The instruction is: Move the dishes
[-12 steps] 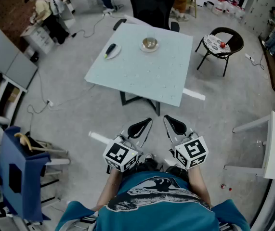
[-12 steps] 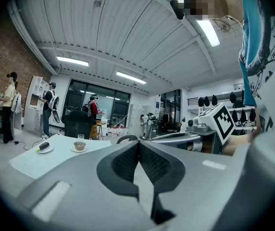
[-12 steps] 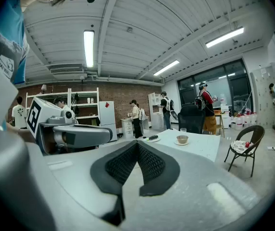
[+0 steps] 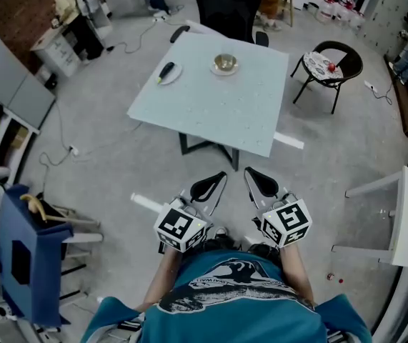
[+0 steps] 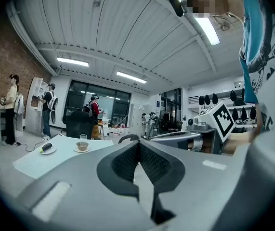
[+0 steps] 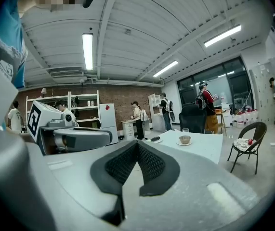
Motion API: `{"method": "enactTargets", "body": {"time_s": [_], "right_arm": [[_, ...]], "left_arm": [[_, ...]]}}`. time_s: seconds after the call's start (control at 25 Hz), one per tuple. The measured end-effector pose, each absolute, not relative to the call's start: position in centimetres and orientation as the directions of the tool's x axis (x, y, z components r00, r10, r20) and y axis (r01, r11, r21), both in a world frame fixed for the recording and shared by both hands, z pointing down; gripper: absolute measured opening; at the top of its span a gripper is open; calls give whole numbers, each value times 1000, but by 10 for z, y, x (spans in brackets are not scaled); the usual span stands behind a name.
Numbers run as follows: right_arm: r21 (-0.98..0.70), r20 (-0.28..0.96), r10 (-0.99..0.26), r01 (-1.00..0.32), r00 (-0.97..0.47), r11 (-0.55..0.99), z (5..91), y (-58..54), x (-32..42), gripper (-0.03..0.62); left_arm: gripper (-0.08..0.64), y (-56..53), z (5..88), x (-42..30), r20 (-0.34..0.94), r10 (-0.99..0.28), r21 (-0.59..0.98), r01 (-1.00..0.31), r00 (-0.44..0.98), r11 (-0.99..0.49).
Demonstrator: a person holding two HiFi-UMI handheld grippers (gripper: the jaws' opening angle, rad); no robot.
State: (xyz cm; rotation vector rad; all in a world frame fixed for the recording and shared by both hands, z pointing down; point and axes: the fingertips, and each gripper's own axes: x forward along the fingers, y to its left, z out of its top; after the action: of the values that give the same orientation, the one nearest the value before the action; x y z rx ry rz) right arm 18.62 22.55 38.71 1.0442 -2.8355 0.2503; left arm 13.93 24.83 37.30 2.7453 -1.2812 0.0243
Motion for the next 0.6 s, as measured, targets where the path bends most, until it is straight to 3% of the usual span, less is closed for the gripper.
{"method": "enactTargets", "body": {"time_s": [0.6], "right_arm": [[-160,219,-589,-624,-778,765,413,247,153,3]], "left_arm": [[11,265,393,100,134,-793,88,-804,594,-588]]}}
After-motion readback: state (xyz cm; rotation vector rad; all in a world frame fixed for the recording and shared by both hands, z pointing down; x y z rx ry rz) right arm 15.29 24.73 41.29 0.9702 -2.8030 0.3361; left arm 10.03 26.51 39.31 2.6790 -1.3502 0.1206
